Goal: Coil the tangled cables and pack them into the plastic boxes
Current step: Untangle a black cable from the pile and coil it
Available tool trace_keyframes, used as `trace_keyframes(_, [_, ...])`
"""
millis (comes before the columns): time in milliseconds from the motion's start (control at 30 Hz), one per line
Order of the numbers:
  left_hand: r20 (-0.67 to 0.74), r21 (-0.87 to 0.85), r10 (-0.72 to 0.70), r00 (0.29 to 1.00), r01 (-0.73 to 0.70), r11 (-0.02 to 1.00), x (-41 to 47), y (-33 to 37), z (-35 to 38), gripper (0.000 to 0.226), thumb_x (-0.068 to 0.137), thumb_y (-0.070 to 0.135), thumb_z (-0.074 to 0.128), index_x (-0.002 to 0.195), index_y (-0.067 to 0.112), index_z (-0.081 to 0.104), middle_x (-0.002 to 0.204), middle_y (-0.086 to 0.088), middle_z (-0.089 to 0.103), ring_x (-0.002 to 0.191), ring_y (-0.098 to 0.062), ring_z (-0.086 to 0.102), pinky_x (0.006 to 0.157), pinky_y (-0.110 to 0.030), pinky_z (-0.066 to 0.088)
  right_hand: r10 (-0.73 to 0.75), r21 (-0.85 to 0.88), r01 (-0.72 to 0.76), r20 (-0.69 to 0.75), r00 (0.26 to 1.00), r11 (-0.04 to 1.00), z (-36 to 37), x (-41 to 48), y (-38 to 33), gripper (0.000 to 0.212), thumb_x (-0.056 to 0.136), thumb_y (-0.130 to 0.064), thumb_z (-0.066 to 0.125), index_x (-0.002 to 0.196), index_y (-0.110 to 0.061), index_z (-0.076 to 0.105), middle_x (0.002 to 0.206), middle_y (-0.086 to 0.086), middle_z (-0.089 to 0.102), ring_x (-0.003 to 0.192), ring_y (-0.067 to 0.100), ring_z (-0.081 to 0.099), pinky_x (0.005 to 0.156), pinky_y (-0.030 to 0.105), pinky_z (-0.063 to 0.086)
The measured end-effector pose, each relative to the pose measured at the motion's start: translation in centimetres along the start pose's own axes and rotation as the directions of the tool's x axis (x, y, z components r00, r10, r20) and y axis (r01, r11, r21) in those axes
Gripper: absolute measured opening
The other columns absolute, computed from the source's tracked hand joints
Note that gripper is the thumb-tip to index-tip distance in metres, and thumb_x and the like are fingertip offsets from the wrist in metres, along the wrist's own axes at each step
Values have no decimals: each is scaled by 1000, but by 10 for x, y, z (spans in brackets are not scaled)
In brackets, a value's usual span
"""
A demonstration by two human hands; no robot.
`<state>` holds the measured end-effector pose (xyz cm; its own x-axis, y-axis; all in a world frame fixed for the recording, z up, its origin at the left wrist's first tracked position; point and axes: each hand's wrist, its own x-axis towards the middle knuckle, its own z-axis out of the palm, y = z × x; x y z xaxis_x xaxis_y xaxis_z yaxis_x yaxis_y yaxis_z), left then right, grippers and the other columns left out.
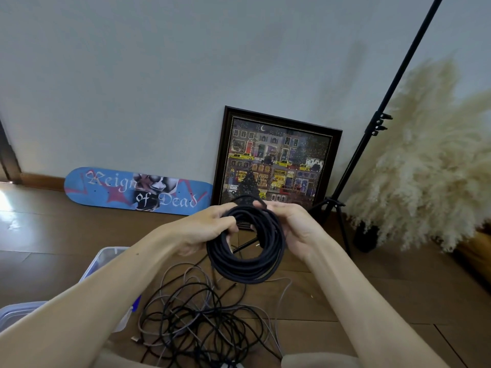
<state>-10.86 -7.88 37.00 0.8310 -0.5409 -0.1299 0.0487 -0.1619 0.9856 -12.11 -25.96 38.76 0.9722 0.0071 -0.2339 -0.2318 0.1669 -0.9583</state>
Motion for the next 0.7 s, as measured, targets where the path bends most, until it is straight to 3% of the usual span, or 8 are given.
trace_keyframes(100, [65, 124, 10, 998, -18, 992, -4, 0, 1, 41, 89, -3, 39, 113, 24, 58, 57, -2, 46, 52, -17, 46, 56, -29, 39, 71, -143, -54, 116, 991, 988, 5, -5, 0, 31, 101, -22, 47, 100, -8, 74, 104, 20, 67, 95, 32, 59, 102, 52, 42])
trace_keyframes(200, [113, 269, 24, 993, -54, 962, -8, 4, 5, 41, 89, -3, 40, 121, 20, 53, 52, 8, 53, 53, -14, 49, 56, -26, 41, 166, -227, -123, 180, 970, 966, 8, -10, 0, 45, 100, -43, 40, 96, -10, 71, 92, 15, 71, 88, 30, 65, 99, 47, 46])
trace_keyframes(267, [106, 320, 40, 994, -72, 945, -11, 8, 5, 38, 90, -3, 40, 123, 14, 51, 57, 8, 54, 52, -10, 50, 54, -22, 42, 194, -284, -116, 264, 945, 952, 6, -11, 2, 45, 94, -47, 47, 108, -10, 67, 101, 19, 70, 93, 30, 66, 93, 43, 50])
trace_keyframes(333, [102, 390, 59, 993, -95, 916, -14, 10, 6, 33, 91, -1, 43, 121, 9, 51, 65, 4, 53, 54, -6, 50, 55, -18, 41, 209, -316, -91, 363, 908, 944, 3, -12, 4, 43, 85, -36, 62, 119, -11, 60, 110, 23, 68, 91, 30, 68, 86, 39, 54])
trace_keyframes(433, [94, 454, 27, 995, -66, 889, -16, 10, 6, 16, 93, 8, 47, 108, 5, 46, 70, 0, 54, 64, -13, 52, 62, -23, 42, 225, -343, -68, 442, 868, 937, 0, -12, 7, 53, 77, -8, 73, 125, -9, 53, 95, 18, 70, 70, 24, 69, 70, 36, 59])
trace_keyframes(567, [74, 384, 25, 997, -52, 922, -15, 8, 6, 15, 93, 10, 49, 100, 10, 37, 68, -1, 58, 63, -15, 58, 62, -25, 46, 163, -344, -2, 438, 884, 939, 0, -11, 5, 45, 83, 10, 64, 125, -4, 55, 59, 8, 58, 42, 14, 52, 51, 29, 52])
trace_keyframes(700, [74, 296, 42, 996, -62, 953, -10, 8, 9, 24, 94, 12, 53, 99, 11, 30, 73, -5, 65, 63, -12, 61, 58, -19, 48, 84, -392, 69, 361, 929, 918, 1, -9, 2, 40, 86, 15, 46, 114, -7, 62, 46, 5, 41, 32, 11, 35, 42, 24, 43])
